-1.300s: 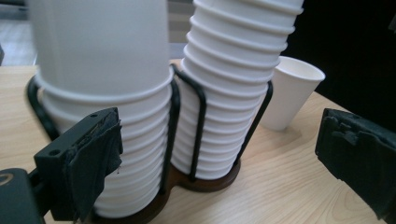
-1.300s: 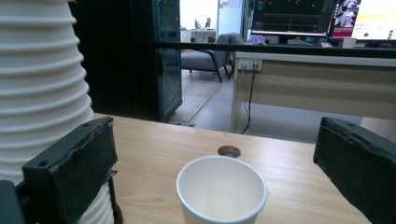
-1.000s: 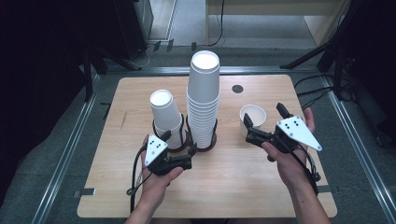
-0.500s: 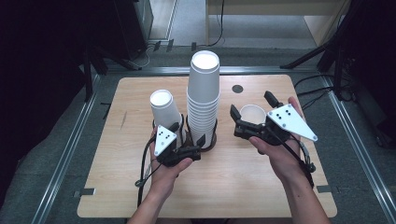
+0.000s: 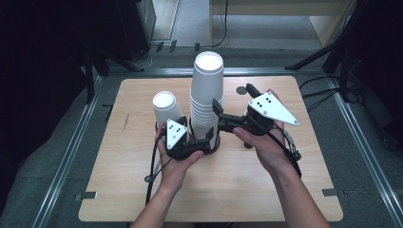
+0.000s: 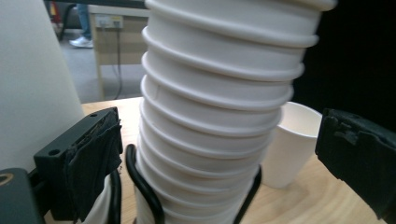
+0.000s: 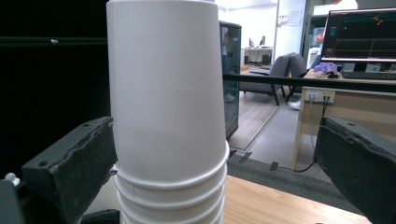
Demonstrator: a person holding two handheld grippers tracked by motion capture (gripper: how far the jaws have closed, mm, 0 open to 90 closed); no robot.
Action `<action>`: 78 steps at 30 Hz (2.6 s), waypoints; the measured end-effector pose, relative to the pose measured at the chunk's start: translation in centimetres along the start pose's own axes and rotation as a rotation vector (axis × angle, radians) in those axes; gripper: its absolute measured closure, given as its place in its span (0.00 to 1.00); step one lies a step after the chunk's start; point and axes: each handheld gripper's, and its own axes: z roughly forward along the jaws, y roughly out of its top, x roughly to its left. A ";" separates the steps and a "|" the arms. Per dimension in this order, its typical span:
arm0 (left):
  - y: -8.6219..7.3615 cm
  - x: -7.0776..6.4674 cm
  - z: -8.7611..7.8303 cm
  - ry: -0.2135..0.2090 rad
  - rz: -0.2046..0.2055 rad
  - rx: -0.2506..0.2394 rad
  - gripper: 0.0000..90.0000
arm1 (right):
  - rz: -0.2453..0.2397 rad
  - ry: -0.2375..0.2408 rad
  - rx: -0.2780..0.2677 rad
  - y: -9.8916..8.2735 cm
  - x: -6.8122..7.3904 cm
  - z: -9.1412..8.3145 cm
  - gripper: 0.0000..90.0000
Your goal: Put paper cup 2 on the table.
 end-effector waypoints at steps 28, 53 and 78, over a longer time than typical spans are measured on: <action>0.9 -1.0 2.1 0.052 0.051 -0.068 0.01 | 0.020 0.131 0.098 0.6 0.8 4.8 0.05; 0.9 -1.4 2.5 0.079 0.097 -0.081 0.07 | 0.051 0.137 0.096 1.2 1.1 6.3 0.14; 0.9 -1.4 2.4 0.079 0.106 -0.076 0.08 | 0.064 0.077 -0.073 4.4 2.0 5.5 0.16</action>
